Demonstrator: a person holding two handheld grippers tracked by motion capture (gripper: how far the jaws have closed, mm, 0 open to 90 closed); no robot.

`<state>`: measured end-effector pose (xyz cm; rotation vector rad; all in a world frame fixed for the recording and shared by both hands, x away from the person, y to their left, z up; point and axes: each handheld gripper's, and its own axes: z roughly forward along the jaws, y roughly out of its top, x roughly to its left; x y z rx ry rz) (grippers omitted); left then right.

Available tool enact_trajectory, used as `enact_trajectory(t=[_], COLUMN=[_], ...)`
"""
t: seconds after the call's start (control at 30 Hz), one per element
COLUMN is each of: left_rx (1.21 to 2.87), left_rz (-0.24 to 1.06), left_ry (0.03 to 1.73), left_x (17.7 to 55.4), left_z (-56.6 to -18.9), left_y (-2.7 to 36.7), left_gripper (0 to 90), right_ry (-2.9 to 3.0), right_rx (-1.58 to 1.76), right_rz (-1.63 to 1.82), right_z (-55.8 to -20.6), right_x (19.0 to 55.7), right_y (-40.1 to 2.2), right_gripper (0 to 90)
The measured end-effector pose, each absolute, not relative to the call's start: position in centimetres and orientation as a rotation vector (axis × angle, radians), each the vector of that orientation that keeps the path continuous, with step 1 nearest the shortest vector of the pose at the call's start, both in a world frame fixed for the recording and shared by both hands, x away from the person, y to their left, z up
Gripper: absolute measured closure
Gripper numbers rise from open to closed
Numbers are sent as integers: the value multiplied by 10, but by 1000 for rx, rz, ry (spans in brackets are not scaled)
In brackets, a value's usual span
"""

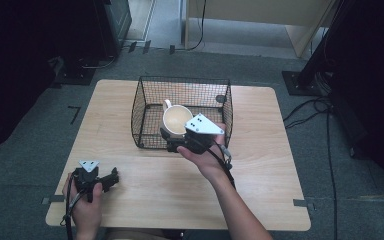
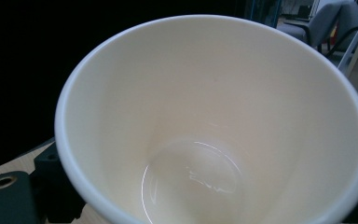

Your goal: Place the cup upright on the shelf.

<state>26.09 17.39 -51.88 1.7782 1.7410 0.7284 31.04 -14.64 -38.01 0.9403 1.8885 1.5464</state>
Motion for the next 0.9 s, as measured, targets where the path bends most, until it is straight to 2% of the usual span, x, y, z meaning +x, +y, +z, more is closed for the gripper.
enact_trajectory(t=[0.2, 0.9], left_rx=[1778, 1778], left_rz=[729, 729], left_ry=[1741, 1741], left_x=[261, 261], left_z=[-519, -519], left_y=[174, 174], left_gripper=[101, 100], right_ry=[1884, 1844], right_rx=[915, 901], right_rz=[1558, 1599], right_z=[-372, -377], right_x=[332, 392], right_y=[-150, -165], right_gripper=[87, 87])
